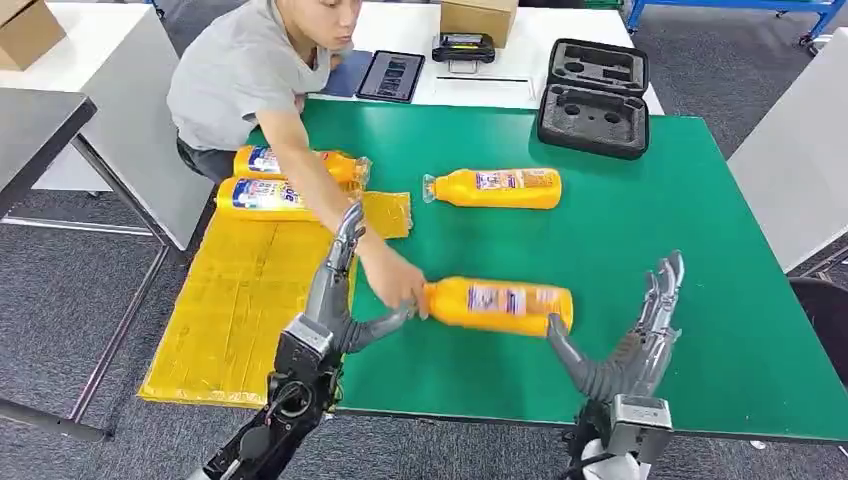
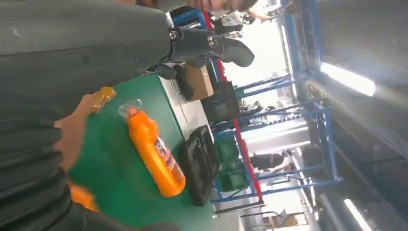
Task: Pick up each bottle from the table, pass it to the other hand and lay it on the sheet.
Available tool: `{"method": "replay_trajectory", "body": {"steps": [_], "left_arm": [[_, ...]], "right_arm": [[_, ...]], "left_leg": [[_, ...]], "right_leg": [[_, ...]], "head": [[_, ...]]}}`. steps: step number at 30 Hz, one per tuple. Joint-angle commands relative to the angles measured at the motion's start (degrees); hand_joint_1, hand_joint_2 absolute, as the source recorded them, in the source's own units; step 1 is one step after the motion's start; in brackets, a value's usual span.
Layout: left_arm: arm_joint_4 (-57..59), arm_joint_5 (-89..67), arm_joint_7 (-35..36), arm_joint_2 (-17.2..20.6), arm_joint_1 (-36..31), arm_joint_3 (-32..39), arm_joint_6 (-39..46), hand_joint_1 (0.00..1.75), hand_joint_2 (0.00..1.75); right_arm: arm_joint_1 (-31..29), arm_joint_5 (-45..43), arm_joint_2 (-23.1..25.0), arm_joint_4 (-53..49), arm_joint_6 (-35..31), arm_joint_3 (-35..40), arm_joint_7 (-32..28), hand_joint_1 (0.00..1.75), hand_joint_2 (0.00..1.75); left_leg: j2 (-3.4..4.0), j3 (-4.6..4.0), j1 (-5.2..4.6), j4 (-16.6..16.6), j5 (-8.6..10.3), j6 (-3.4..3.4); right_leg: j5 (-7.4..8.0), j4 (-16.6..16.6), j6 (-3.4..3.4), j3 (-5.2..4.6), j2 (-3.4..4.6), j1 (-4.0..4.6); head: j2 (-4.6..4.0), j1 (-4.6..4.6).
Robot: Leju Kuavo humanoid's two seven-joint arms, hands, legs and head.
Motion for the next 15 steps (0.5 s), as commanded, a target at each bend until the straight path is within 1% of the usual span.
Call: {"method": "replay_trajectory", "body": {"steps": [1, 7, 8, 9, 10, 11, 12, 13, 15], "left_arm": [[-2.2, 1.5, 0.2, 0.9, 0.7, -1.8, 1.5, 0.0, 1.75], [-3.3, 2.0, 0.2, 1.0, 0.9, -1.9, 1.6, 0.0, 1.75], [-3.3, 2.0, 0.2, 1.0, 0.9, -1.9, 1.6, 0.0, 1.75], [-4.1, 2.2, 0.2, 1.0, 1.0, -2.0, 1.8, 0.0, 1.75], [-3.7, 1.9, 0.2, 1.2, 0.9, -2.3, 2.1, 0.0, 1.75], [-3.4, 1.9, 0.2, 1.1, 0.9, -2.2, 2.2, 0.0, 1.75], [-2.3, 1.3, 0.2, 0.6, 0.9, -1.5, 1.3, 0.0, 1.75], [-2.4, 1.1, 0.2, 1.2, 0.7, -2.2, 1.2, 0.0, 1.75], [-2.3, 0.8, 0.2, 1.9, 0.1, -3.3, 1.5, 0.0, 1.75]], "right_arm": [[-0.3, 0.0, -1.9, 0.4, -1.3, 1.3, 0.3, 0.0, 1.75], [-0.4, 0.9, -2.2, 0.7, -1.0, 1.8, 0.3, 0.0, 1.75], [-0.4, 0.9, -2.2, 0.7, -1.0, 1.8, 0.3, 0.0, 1.75], [-0.5, 2.1, -2.4, 1.3, -2.1, 2.3, 0.3, 0.0, 1.75], [-1.0, 4.8, -3.6, 3.9, -4.7, 4.1, 0.3, 0.0, 1.75], [-1.0, 6.1, -3.9, 5.8, -5.3, 4.7, 0.3, 0.0, 1.75], [-0.9, 8.7, -3.4, 7.6, -4.7, 3.7, 0.3, 0.0, 1.75], [-1.2, 13.2, -4.4, 12.8, -6.8, 4.6, 0.3, 0.0, 1.75], [-1.3, 16.0, -4.5, 16.2, -6.4, 4.1, 0.3, 0.0, 1.75]], "left_leg": [[0.04, 0.12, 0.05, 0.0, -0.06, -0.08], [0.03, 0.15, 0.06, 0.0, -0.06, -0.08], [0.07, 0.28, 0.12, 0.0, -0.12, -0.13], [0.05, 0.2, 0.07, 0.0, -0.08, -0.09], [0.06, 0.28, 0.11, 0.0, -0.13, -0.13], [0.04, 0.18, 0.06, 0.0, -0.08, -0.08], [0.11, 0.35, 0.12, -0.1, -0.14, -0.11], [0.07, 0.22, 0.08, -0.1, -0.07, -0.08], [0.08, 0.52, 0.16, -0.2, -0.14, -0.15]], "right_leg": [[-0.03, 0.0, -0.09, 0.11, 0.05, 0.06], [-0.04, -0.1, -0.1, 0.16, 0.04, 0.06], [-0.06, -0.1, -0.15, 0.29, 0.08, 0.12], [-0.05, -0.1, -0.11, 0.2, 0.06, 0.07], [-0.08, -0.1, -0.15, 0.3, 0.07, 0.12], [-0.05, -0.1, -0.1, 0.18, 0.05, 0.07], [-0.07, -0.1, -0.14, 0.36, 0.12, 0.12], [-0.03, -0.1, -0.09, 0.23, 0.07, 0.08], [-0.06, -0.3, -0.17, 0.56, 0.1, 0.16]], "head": [[0.0, 0.0], [0.0, 0.0], [0.0, 0.0], [0.0, 0.0], [0.0, 0.0], [0.0, 0.0], [0.0, 0.0], [0.0, 0.0], [0.0, 0.0]]}}
